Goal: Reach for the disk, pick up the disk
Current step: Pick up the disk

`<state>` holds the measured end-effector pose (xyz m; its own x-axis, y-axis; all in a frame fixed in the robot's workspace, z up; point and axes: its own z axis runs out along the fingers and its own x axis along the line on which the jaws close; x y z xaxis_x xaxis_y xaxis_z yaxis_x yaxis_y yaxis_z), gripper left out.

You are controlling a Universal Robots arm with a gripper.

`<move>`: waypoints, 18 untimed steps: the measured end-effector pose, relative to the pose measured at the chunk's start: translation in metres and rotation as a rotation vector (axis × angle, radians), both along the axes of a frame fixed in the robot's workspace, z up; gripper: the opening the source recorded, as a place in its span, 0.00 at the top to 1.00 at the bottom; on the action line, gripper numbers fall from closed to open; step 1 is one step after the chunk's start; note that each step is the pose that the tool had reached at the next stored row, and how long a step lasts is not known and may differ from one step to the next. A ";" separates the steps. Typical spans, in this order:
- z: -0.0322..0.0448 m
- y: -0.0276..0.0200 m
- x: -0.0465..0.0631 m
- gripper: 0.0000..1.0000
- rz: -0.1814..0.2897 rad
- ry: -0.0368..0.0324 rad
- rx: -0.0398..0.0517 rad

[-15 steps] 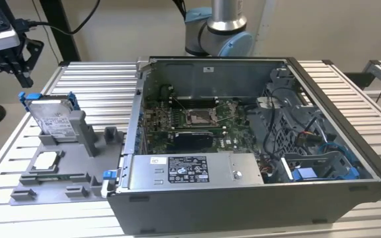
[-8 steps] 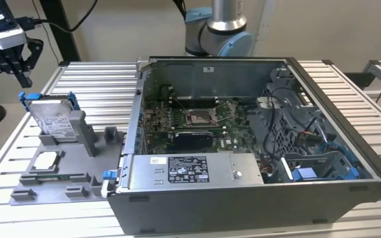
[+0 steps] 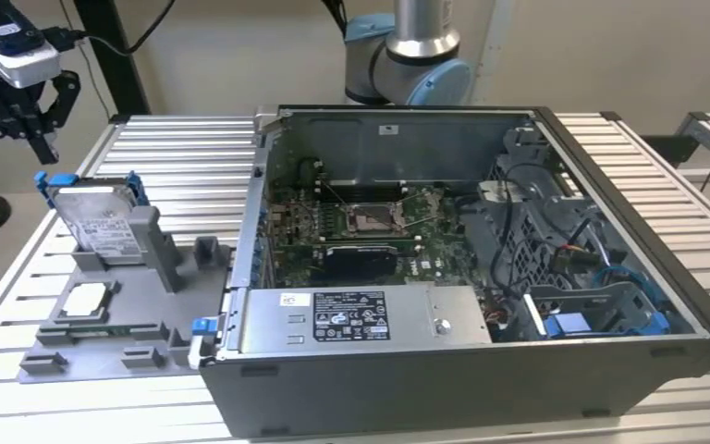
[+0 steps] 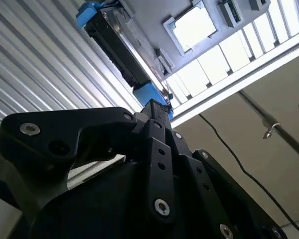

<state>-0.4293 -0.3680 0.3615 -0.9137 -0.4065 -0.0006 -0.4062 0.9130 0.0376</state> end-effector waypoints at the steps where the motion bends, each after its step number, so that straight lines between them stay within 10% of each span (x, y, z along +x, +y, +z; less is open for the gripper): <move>1: 0.0000 0.0000 0.000 1.00 0.020 0.0001 0.0000; 18: 0.0000 0.0000 0.000 1.00 0.328 0.0001 -0.0016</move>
<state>-0.4297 -0.3680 0.3615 -0.7339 -0.6792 0.0003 -0.6788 0.7335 0.0363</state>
